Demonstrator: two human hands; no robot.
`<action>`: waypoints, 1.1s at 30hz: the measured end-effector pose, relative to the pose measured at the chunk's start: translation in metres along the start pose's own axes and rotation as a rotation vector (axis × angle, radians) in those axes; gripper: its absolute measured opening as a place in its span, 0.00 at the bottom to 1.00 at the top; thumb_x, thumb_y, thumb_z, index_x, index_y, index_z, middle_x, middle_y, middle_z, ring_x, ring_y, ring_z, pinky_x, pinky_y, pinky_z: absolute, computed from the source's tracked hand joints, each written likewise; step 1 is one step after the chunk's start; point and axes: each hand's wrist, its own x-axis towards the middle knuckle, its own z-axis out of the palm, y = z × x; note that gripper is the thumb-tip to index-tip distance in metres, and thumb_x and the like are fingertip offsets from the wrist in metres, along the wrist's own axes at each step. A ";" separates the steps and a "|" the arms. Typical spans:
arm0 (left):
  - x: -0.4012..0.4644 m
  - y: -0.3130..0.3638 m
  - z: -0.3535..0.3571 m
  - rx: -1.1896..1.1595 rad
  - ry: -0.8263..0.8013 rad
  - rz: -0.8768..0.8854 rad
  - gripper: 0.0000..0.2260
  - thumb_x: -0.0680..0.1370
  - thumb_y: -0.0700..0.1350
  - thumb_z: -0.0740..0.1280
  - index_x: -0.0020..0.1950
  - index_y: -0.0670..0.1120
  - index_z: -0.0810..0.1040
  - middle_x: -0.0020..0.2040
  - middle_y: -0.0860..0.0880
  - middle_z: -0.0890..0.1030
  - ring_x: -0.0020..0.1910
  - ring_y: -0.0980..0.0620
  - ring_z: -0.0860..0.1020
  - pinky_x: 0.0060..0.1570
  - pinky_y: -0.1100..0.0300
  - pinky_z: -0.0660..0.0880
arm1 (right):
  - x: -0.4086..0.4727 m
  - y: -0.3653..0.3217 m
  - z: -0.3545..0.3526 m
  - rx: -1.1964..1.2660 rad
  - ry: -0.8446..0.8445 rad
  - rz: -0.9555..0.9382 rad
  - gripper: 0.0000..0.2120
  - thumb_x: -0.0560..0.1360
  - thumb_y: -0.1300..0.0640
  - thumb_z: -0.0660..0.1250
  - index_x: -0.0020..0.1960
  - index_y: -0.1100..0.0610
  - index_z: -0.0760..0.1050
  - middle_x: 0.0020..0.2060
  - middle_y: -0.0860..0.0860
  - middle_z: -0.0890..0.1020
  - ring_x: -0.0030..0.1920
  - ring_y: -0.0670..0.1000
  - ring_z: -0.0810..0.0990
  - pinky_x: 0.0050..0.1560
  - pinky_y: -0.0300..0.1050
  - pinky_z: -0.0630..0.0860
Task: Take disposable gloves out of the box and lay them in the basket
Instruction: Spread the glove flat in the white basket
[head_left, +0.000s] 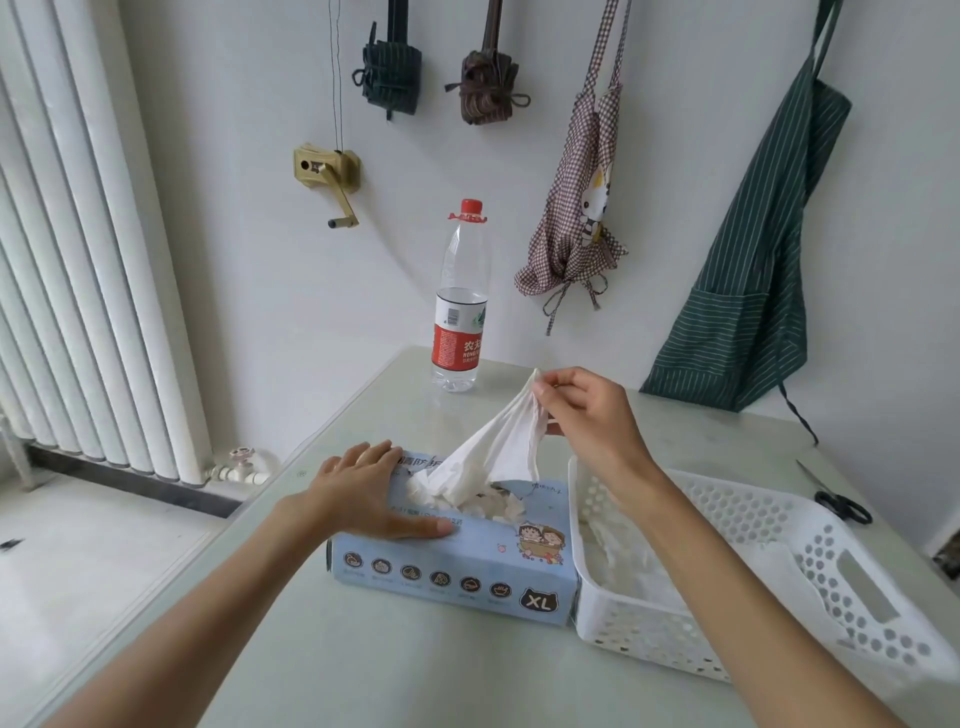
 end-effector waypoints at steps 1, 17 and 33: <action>0.000 0.000 0.000 0.002 -0.003 0.002 0.68 0.45 0.85 0.48 0.78 0.49 0.45 0.79 0.53 0.48 0.77 0.49 0.46 0.75 0.48 0.44 | -0.003 0.000 0.000 0.010 0.019 -0.008 0.03 0.78 0.60 0.66 0.47 0.58 0.77 0.40 0.55 0.84 0.41 0.50 0.82 0.46 0.45 0.81; 0.019 0.013 0.003 -0.189 0.216 -0.076 0.34 0.61 0.76 0.58 0.50 0.50 0.75 0.48 0.52 0.76 0.55 0.48 0.74 0.53 0.53 0.68 | -0.025 0.027 0.039 -0.613 -0.235 0.182 0.22 0.69 0.42 0.72 0.54 0.56 0.74 0.48 0.49 0.78 0.48 0.49 0.78 0.45 0.45 0.75; -0.008 0.019 -0.023 -0.748 0.245 0.153 0.23 0.68 0.54 0.76 0.60 0.54 0.75 0.64 0.53 0.74 0.64 0.51 0.70 0.61 0.54 0.67 | -0.007 0.012 0.003 -0.601 -0.108 0.175 0.20 0.69 0.50 0.76 0.30 0.55 0.66 0.26 0.46 0.69 0.27 0.45 0.67 0.27 0.37 0.61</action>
